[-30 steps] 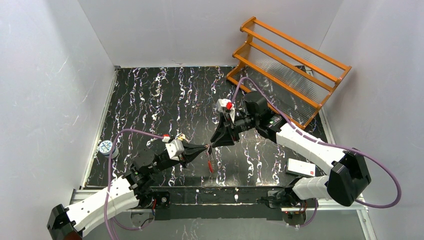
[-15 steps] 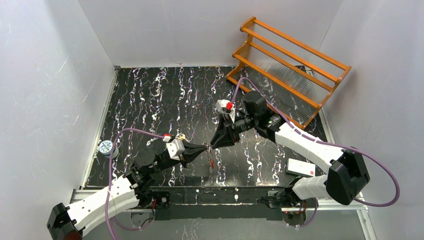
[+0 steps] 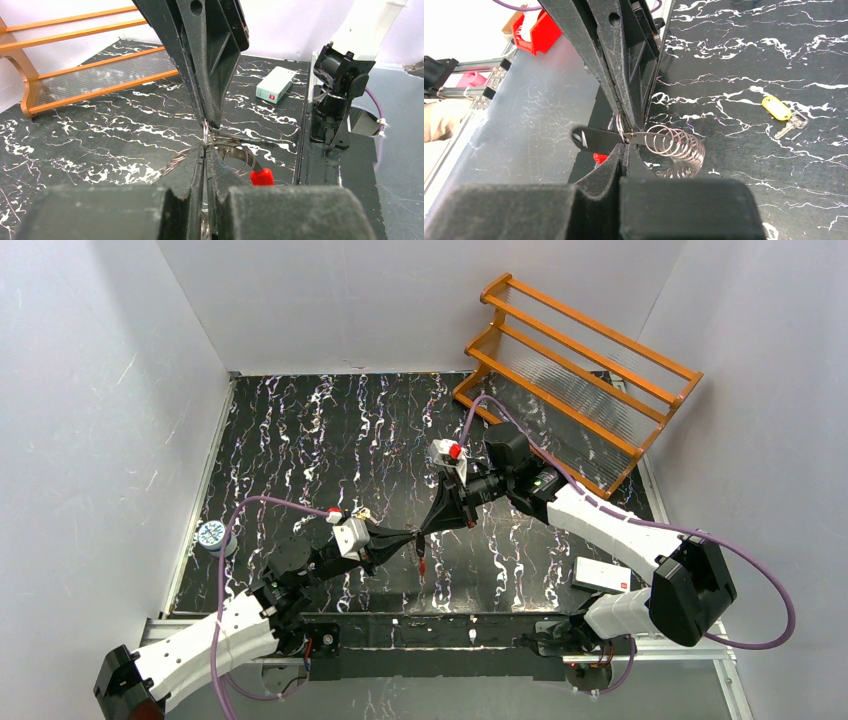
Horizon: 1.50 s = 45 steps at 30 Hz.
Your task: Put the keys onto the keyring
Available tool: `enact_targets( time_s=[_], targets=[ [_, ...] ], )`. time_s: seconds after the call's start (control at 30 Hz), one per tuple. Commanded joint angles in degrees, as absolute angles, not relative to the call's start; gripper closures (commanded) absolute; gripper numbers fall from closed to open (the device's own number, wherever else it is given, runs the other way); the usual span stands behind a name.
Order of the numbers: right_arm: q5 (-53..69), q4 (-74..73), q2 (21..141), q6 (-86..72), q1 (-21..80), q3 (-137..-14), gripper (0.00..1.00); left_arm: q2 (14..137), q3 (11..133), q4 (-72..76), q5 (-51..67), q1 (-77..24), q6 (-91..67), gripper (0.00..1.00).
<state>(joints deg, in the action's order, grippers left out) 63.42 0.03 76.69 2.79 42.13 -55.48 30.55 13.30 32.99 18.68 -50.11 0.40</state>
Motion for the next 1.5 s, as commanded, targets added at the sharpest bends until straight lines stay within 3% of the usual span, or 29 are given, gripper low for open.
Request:
enact_targets(
  time_s=[0.0,1.07,1.1,1.27,1.47],
  targets=[
    [62.9,0.9,76.9,2.5,42.4,-57.0,0.99,30.1,14.1,35.3,19.3,-50.4,0.4,1.0],
    [58.2,-3.0,78.2,5.4,43.6,-56.7,0.99,29.5,13.7,35.2,18.7,-50.4,0.4,1.0],
    [57.6,-3.2,77.6,5.8,43.6,-56.6,0.97,29.4,13.7,35.2,18.7,-50.4,0.4,1.0],
    [53.7,-2.0,73.5,7.1,43.6,-54.9,0.61,29.2,13.5,35.2,18.3,-50.4,0.4,1.0],
    [49.5,2.3,69.5,6.5,43.6,-51.2,0.37,29.1,13.5,33.5,15.7,-50.4,0.4,1.0]
  ],
)
